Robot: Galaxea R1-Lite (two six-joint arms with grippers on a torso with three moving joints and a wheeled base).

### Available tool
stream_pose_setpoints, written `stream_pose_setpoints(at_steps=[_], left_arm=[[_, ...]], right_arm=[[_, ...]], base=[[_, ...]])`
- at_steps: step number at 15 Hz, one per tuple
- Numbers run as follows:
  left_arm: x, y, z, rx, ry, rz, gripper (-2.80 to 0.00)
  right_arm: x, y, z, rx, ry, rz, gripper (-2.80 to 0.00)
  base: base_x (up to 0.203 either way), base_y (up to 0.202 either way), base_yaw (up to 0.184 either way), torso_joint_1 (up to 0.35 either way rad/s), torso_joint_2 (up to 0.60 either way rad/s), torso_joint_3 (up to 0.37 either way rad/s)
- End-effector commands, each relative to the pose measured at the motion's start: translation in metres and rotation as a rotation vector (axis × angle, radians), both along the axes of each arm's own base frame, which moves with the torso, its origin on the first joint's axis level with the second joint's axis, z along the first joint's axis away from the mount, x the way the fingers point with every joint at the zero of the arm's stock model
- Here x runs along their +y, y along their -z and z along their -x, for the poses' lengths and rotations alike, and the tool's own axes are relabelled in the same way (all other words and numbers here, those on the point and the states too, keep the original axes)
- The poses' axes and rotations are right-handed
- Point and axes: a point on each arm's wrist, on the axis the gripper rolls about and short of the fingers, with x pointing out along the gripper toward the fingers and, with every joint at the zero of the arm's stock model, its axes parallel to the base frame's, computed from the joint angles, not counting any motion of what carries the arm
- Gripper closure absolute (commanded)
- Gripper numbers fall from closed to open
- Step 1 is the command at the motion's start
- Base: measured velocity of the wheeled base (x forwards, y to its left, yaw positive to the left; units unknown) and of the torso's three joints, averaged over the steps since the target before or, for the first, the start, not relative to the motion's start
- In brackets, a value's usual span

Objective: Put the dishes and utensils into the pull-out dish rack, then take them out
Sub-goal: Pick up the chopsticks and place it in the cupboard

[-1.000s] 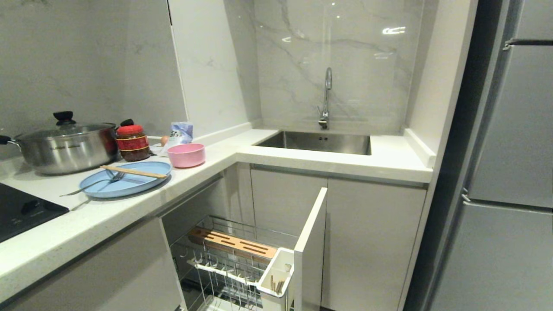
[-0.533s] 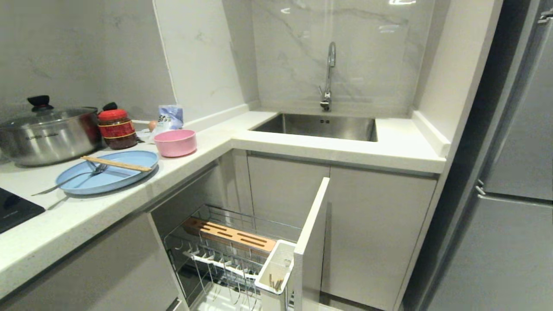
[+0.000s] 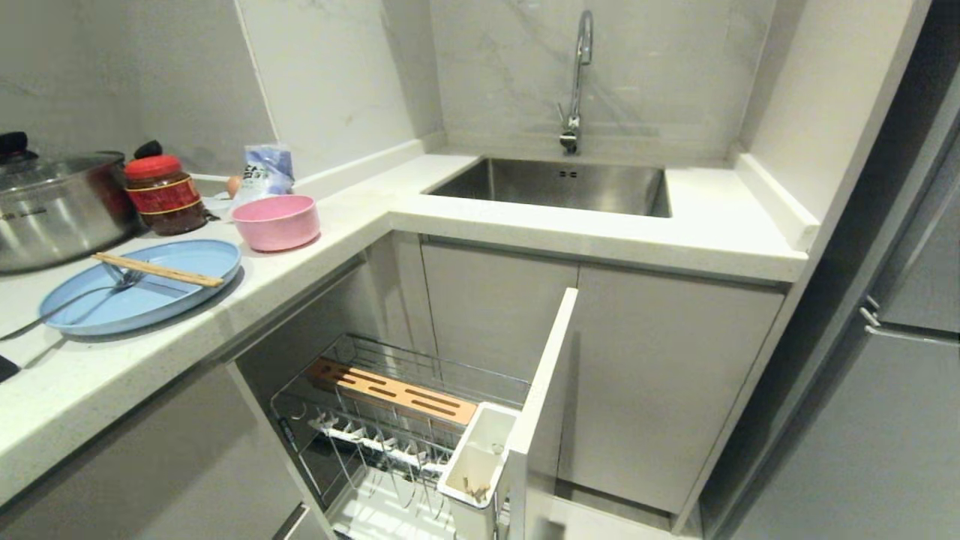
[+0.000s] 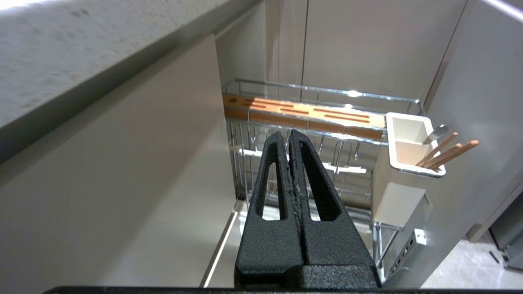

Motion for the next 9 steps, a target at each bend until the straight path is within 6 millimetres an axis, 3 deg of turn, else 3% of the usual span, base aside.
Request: stream_pose_setpoints(at_steps=[1,9], left_arm=[[0.0,0.0024,-0.0008,0.01,-0.001,0.003,0.0],[0.0,0.0028,-0.0008,0.009,-0.002,0.005,0.0]], right_arm=[[0.0,0.0072,-0.002,0.024,-0.001,0.0,0.0],[0.0,0.0072,-0.002,0.024,-0.001,0.0,0.0]], base=[[0.0,0.0,0.0,0.005,0.0,-0.196],[0.0,0.0,0.0,0.004,0.0,-0.194]])
